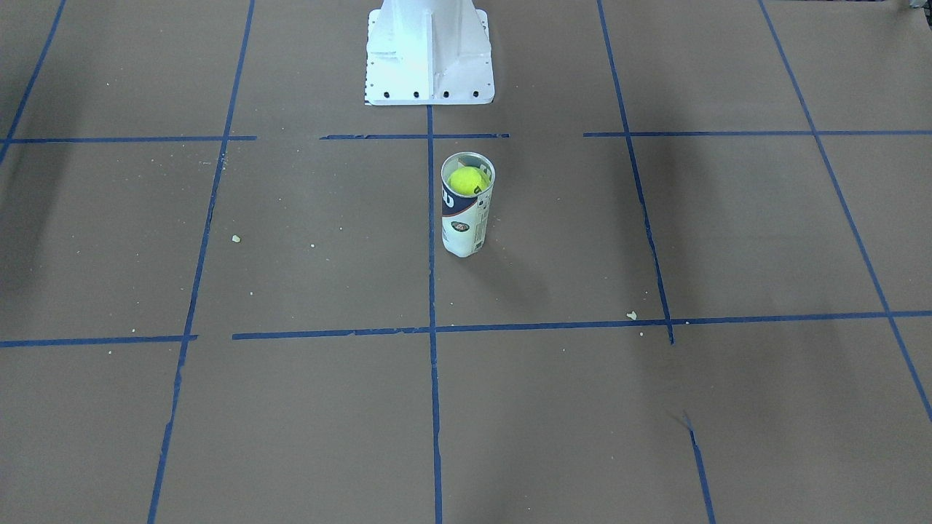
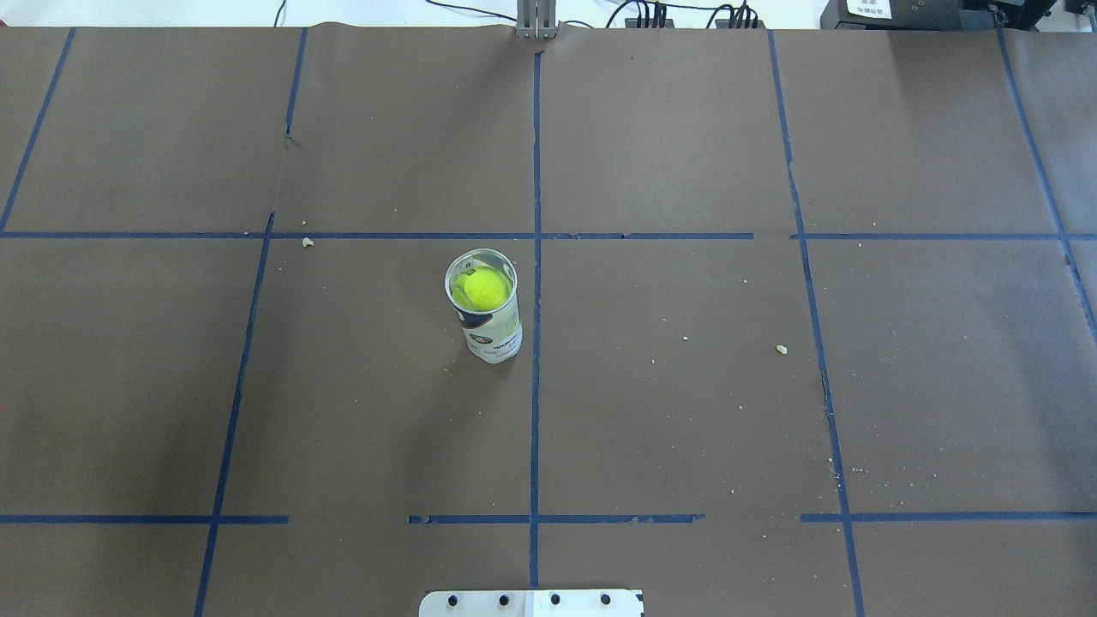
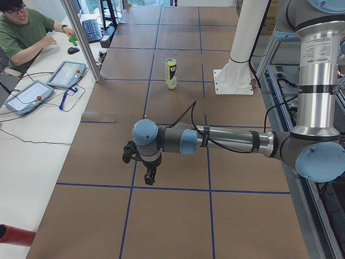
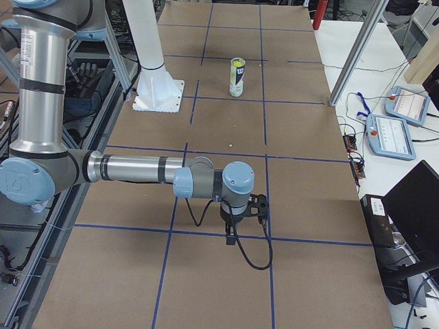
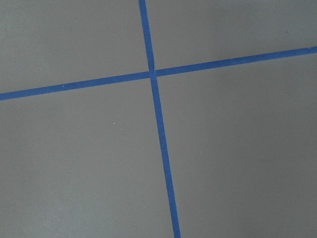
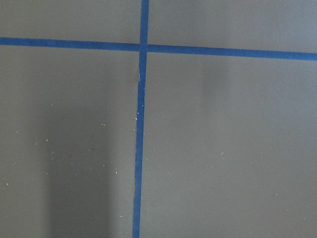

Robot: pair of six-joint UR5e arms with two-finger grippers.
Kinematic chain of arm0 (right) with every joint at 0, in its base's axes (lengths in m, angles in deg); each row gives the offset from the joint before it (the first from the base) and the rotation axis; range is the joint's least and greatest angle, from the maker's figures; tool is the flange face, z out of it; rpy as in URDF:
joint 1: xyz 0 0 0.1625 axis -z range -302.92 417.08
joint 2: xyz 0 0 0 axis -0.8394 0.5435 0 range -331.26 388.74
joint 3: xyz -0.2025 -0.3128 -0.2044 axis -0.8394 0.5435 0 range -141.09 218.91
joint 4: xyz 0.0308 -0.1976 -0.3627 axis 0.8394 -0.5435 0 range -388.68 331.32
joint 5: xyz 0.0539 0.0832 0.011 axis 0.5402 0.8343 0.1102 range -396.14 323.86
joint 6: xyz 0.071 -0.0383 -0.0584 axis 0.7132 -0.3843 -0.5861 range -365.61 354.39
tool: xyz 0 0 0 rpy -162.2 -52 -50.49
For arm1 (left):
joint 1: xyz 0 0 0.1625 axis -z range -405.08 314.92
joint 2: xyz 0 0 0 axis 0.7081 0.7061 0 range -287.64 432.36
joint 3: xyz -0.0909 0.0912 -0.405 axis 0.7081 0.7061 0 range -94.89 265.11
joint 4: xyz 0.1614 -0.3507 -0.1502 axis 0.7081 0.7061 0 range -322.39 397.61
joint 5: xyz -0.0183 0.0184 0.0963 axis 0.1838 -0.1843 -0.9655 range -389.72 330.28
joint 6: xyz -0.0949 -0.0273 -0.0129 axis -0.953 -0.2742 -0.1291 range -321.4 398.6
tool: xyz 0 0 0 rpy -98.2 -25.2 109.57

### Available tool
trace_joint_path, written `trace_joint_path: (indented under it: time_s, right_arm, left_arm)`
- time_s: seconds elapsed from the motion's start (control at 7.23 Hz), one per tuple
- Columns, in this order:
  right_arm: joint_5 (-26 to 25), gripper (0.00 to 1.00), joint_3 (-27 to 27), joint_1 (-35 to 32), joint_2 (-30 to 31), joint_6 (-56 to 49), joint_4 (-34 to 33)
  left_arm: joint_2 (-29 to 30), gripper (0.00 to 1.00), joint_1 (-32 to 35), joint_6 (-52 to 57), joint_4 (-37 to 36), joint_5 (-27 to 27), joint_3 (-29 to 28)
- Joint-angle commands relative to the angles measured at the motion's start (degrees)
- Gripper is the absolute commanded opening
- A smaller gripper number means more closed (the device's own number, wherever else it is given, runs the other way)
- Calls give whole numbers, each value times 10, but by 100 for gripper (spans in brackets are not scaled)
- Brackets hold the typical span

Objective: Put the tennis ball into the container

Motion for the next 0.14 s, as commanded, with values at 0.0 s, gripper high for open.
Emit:
trace_joint_path:
  time_s: [0.0]
  right_arm:
    - [0,100,0,0,-1,0,0]
  left_arm:
    - [1,100,0,0,0,-1,3]
